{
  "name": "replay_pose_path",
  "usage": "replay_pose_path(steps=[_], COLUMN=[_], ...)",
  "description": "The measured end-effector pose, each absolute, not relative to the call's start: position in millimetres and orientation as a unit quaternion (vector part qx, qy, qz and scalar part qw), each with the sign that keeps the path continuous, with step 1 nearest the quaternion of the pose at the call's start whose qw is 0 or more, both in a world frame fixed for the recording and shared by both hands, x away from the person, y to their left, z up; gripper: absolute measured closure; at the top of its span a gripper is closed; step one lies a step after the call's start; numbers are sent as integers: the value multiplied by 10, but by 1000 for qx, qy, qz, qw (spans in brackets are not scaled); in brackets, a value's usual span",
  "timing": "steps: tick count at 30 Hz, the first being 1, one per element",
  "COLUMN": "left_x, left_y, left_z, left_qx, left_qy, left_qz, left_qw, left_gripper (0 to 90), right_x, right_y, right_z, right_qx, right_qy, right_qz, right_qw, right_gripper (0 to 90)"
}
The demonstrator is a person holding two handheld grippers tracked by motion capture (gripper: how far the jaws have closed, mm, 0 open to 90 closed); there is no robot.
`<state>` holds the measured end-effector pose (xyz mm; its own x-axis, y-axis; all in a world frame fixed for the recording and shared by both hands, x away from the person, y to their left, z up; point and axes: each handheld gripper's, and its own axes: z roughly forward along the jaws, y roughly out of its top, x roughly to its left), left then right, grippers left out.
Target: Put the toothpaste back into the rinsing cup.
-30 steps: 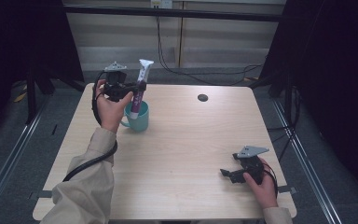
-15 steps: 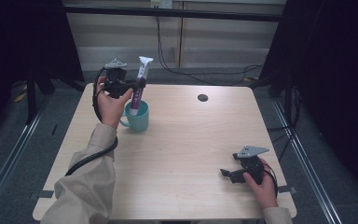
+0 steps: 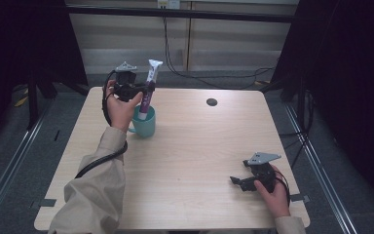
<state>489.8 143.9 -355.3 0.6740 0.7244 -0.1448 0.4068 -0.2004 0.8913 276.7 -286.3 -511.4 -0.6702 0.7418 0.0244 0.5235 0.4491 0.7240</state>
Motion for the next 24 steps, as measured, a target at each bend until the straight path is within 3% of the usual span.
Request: replay_pose_path(steps=[24], left_x=[5009], left_y=[1425], left_z=[-3870], left_qx=[761], left_qy=[384], left_qz=[172], left_qw=[494], left_gripper=[749], right_x=[2767], right_y=[-2863], right_z=[-5114], right_qx=[377], right_qy=[838], right_qz=[364], right_qw=[149], right_gripper=[133])
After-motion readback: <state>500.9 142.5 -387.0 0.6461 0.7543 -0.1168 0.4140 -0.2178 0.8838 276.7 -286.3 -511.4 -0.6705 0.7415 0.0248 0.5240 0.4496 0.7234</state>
